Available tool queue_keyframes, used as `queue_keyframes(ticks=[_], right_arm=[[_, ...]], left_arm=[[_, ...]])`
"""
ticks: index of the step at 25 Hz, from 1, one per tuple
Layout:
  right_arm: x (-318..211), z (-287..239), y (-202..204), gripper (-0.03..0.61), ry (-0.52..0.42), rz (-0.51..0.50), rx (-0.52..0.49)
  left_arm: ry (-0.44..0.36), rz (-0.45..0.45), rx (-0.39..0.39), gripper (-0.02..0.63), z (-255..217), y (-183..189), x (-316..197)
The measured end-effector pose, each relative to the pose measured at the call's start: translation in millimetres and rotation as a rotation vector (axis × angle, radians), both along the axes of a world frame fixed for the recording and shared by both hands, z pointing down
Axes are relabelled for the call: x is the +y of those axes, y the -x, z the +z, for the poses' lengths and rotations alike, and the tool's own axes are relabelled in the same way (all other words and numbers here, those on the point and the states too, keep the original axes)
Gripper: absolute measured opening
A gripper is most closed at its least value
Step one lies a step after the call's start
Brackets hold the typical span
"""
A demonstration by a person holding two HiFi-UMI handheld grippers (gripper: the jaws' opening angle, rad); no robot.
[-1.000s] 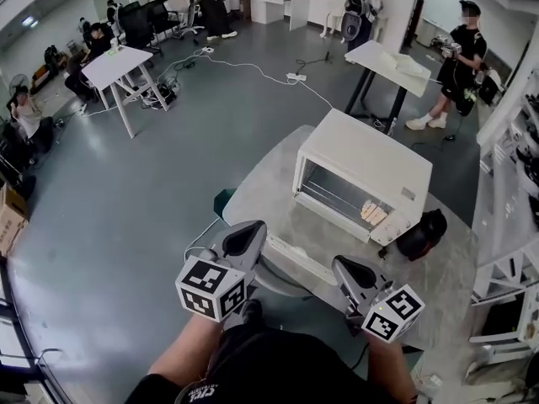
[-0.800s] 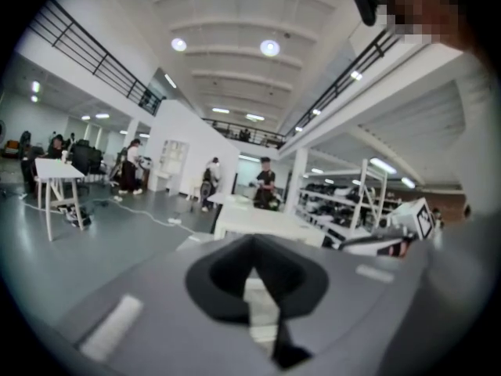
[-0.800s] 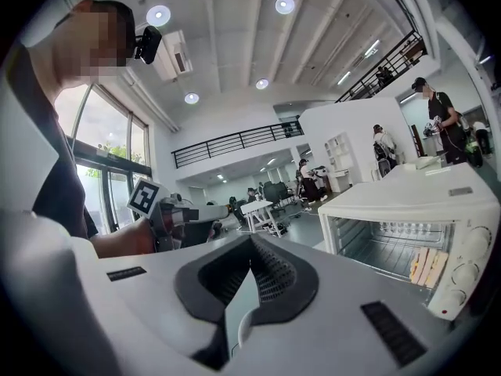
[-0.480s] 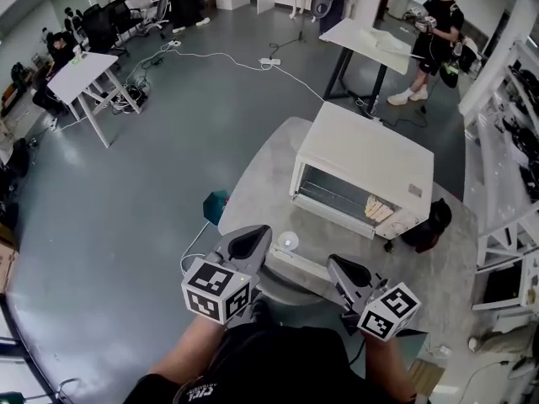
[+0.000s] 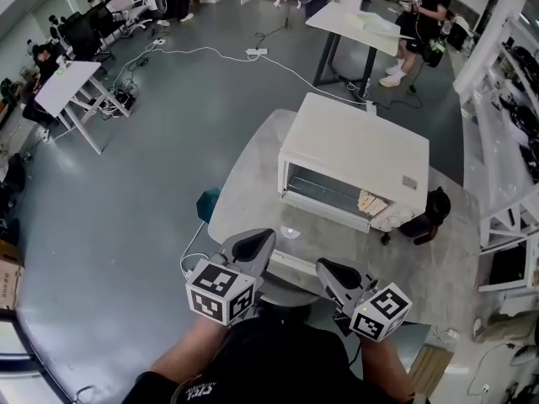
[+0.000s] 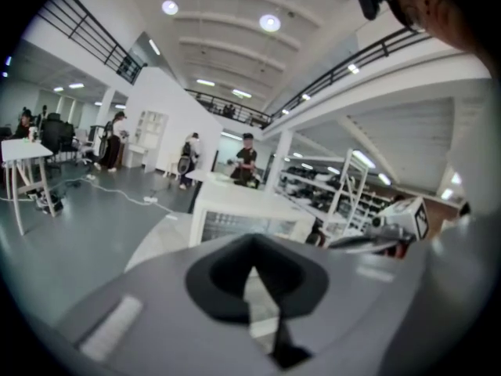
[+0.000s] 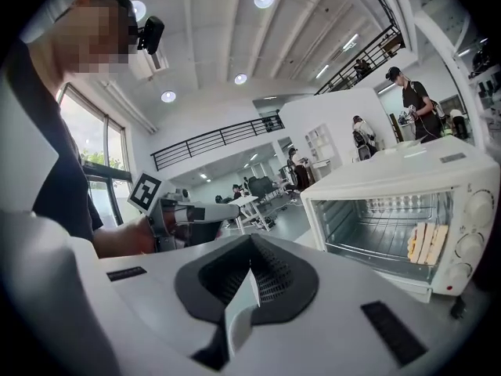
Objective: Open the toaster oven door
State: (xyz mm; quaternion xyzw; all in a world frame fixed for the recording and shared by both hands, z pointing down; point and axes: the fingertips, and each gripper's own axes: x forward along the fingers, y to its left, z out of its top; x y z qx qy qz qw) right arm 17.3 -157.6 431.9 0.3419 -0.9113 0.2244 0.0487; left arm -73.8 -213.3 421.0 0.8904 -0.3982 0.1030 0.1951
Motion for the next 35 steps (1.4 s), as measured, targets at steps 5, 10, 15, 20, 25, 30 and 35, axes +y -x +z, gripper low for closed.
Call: queue_keyframes(ticks=[5,10,15,20,25,30,35], right_arm=[[4,15,-34,-0.006,0.033,0.031,-0.016],[15,24,-57,-0.006,0.046,0.016,-0.012],[26,33,-68,-0.006,0.059,-0.013,-0.002],[20,30,-75,-0.006,0.058,0.000,0.016],[12,37,-77,-0.006,0.069,0.006,0.013],[4,60,-83,-0.006,0.116,0.025,0.024],[-4,88,-85,-0.006,0.167,0.033,0.040]], left_arm=[[-0.001,0.030,-0.040,0.009,6,-35,4],[-0.004,0.035,-0.067,0.009,10,-59,16],[-0.014,0.002,-0.073,0.009,12,-67,26],[-0.001,-0.003,-0.060,0.009,17,-70,21],[-0.011,-0.016,-0.071,0.009,26,-67,6],[0.042,-0.020,-0.068,0.009,55,-69,0],[0.102,-0.017,-0.073,0.009,90,-70,-6]])
